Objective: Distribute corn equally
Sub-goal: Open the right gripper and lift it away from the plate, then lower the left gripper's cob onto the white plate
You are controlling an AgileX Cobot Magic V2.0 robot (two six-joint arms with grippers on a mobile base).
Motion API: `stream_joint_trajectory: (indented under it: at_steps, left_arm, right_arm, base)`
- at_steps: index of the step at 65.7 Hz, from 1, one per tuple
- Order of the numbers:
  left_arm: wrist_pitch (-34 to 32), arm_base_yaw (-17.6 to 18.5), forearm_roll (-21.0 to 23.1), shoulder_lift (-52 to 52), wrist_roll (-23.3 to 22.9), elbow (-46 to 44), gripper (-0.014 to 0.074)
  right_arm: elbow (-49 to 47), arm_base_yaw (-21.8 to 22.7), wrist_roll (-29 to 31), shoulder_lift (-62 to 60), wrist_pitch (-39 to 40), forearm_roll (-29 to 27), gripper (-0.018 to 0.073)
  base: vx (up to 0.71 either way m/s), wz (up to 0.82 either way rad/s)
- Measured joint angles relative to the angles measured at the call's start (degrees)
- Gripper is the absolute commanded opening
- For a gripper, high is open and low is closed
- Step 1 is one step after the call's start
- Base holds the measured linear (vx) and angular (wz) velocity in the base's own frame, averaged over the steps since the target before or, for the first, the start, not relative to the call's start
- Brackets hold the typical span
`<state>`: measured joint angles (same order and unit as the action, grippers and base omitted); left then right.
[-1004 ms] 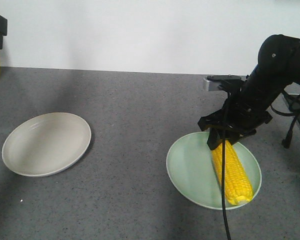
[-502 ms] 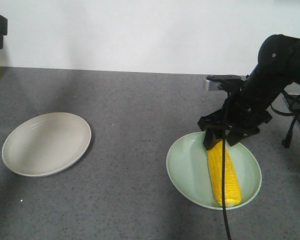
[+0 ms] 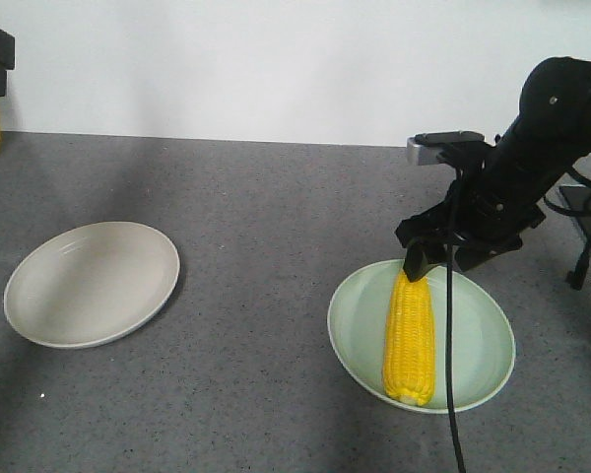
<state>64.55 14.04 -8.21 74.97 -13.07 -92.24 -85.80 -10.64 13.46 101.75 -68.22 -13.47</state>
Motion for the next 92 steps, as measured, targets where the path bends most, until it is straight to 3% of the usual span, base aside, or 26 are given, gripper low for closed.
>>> stream_joint_trajectory:
  at_steps: [29,59,92]
  left_arm:
    - [1.1,0.0,0.2,0.0,0.0,0.0,0.0004]
    - [1.7,0.0,0.2,0.0,0.0,0.0,0.0004]
    - [4.2,0.0,0.2,8.9,0.1,0.0,0.0004]
  right_arm:
    - [0.0,3.1,-0.2,-13.4,0.6,0.7,0.0522]
    - [0.0,3.2,-2.3,-32.2,-2.3,4.0,0.0522]
    - [1.3,3.2,-2.6,-35.2,-2.2,4.1,0.0522]
  base:
    - [0.0,0.0]
    - [0.0,0.0]
    - [0.0,0.0]
